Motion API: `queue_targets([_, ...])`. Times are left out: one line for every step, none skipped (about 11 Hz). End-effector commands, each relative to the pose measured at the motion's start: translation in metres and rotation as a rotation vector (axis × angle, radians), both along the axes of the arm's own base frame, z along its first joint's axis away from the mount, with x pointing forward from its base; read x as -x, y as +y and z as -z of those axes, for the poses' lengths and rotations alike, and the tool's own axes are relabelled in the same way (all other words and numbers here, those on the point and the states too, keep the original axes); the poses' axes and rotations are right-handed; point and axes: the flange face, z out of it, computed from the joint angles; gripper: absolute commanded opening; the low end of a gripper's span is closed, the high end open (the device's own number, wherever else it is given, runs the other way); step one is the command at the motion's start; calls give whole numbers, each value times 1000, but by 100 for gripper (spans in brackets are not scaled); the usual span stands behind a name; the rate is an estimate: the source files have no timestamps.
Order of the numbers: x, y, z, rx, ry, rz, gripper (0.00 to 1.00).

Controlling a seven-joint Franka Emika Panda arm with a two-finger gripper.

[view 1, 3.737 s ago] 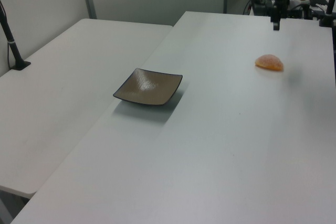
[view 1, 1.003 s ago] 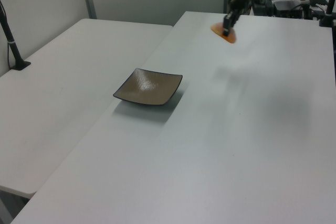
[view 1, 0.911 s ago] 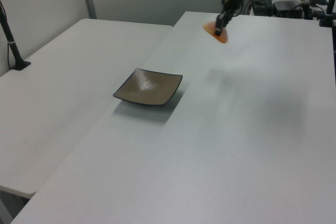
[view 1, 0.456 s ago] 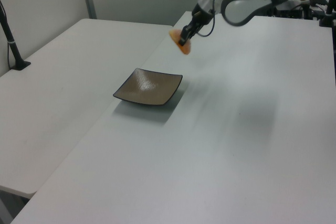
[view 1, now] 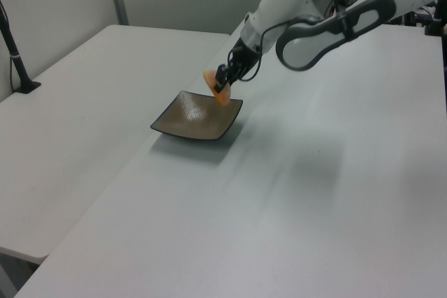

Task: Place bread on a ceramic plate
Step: 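Lift the held bread roll and carry it over the brown plate, then lower the bread roll onto the plate and open the gripper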

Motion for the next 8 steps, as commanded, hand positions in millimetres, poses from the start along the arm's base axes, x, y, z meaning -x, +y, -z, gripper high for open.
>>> queue_targets([-14,24,32,-37,-55,17,63])
queue_targets([-12,33,43,-33,-47,5,81])
queue_targets([-11,39,44,-28,-46,-3,93])
queue_targets([-11,39,43,-27,-46,-4,99])
queue_targets([-11,40,43,-25,-45,-7,100])
queue_targets([-11,40,41,-21,-49,-10,100])
queue_targets([-11,39,37,-19,-53,-11,100])
queue_targets([-12,33,29,-19,-60,-3,100])
